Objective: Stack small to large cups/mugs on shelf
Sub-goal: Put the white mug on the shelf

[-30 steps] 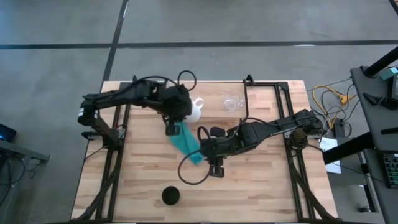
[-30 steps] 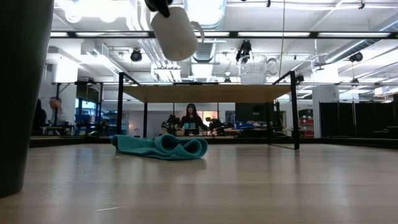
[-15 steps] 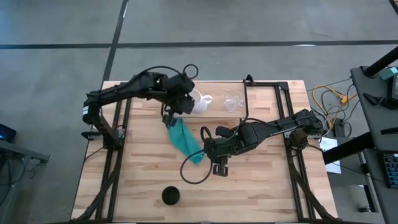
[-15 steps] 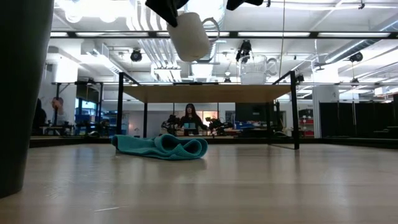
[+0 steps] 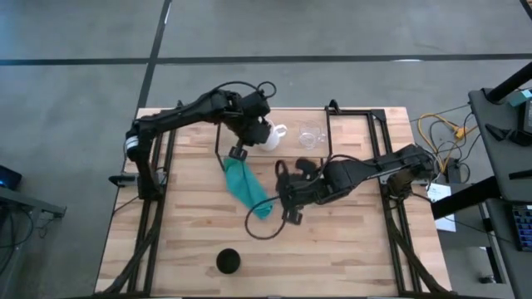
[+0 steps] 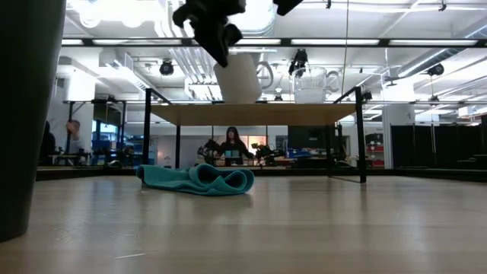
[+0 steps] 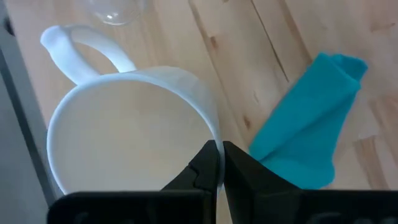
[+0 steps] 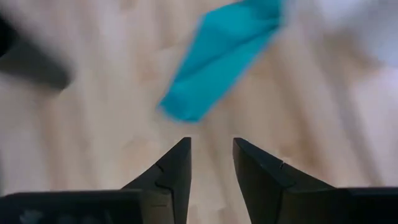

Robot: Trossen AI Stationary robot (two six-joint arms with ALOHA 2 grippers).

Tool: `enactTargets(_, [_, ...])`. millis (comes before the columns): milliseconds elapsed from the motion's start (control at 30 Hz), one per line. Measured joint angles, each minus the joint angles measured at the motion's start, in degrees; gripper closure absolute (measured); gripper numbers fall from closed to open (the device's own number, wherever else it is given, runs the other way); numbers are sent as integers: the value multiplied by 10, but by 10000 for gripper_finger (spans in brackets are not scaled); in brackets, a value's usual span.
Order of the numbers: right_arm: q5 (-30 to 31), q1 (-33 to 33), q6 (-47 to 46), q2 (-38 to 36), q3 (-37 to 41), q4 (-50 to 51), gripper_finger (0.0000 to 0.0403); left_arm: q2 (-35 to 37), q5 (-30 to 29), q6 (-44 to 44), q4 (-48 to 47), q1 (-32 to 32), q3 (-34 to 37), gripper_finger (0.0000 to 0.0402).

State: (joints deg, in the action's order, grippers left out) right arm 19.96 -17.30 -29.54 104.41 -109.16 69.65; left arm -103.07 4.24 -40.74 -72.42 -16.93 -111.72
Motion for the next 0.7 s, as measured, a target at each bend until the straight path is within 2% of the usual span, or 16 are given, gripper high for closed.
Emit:
enactTargets(67, [50, 0, -49, -8, 0, 8, 298, -9, 1, -20, 1, -1, 0, 402])
enactTargets(133, [71, 1, -71, -14, 0, 6, 304, -11, 2, -42, 4, -2, 0, 402])
enactTargets(300, [74, 0, -73, -20, 0, 3, 311, -15, 3, -79, 4, -5, -1, 402])
enactTargets(700, [116, 1, -69, -20, 0, 3, 312, -15, 4, -77, -1, -12, -44, 401])
